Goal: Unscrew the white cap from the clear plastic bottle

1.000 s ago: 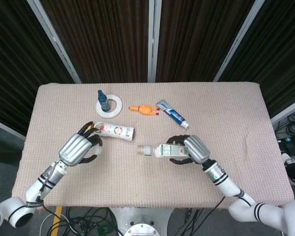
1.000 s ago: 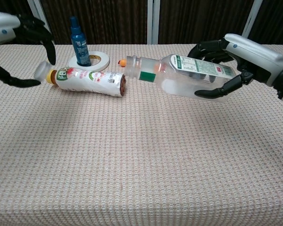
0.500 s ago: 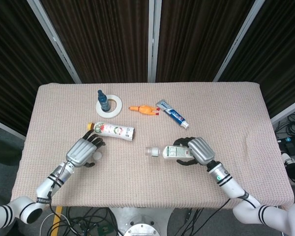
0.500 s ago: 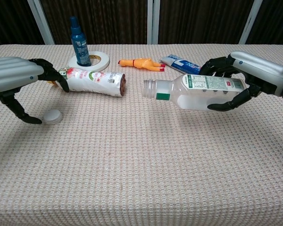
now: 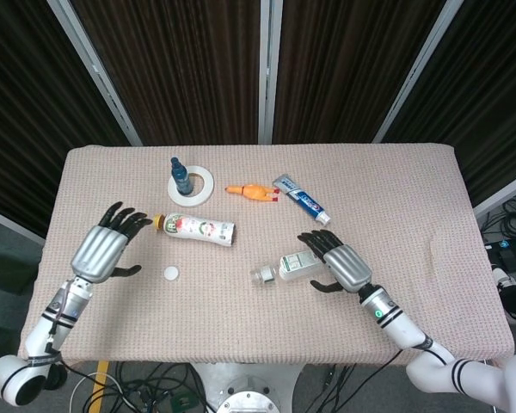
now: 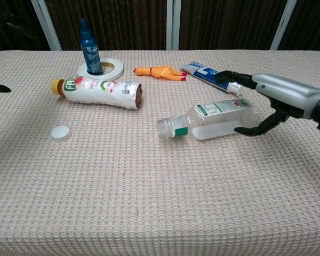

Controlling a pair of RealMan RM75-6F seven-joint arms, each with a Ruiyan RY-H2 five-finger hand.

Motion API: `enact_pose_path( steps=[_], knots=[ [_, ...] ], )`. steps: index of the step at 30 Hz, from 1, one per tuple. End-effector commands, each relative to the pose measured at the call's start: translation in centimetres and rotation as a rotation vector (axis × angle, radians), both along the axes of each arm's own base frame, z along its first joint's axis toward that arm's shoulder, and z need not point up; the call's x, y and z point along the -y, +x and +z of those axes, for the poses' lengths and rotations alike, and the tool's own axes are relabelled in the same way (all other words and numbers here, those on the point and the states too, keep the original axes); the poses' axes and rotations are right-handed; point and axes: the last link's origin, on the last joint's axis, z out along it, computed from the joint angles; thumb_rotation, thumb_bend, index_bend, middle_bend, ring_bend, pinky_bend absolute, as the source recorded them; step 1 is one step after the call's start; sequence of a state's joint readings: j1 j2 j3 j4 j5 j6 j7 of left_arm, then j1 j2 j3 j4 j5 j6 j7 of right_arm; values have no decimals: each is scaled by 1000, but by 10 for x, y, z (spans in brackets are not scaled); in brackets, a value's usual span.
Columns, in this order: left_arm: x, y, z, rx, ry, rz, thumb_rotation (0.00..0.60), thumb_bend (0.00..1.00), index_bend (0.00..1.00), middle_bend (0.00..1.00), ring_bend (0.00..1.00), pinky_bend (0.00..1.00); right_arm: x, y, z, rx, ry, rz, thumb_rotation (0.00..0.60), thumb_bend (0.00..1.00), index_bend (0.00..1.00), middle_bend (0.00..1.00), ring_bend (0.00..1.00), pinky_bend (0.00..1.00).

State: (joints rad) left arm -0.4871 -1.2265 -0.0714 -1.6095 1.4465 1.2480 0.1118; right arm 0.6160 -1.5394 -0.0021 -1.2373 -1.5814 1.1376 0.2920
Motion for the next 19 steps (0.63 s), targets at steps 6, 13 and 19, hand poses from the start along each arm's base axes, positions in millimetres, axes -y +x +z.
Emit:
enact_pose_path(
  steps=[6,13,19],
  knots=[
    [33,-78,55,79,184,292,600,31,198,156,93,33,-38,-43,106,-146,-345,-78,600,205,0,117,0,0],
    [86,-109,64,87,265,394,600,31,202,156,93,32,-96,-66,158,-204,-520,-210,600,215,13,153,0,0],
    [113,-103,58,77,271,375,600,30,203,156,93,23,-132,-81,175,-232,-549,-335,600,220,13,129,0,0]
  ],
)
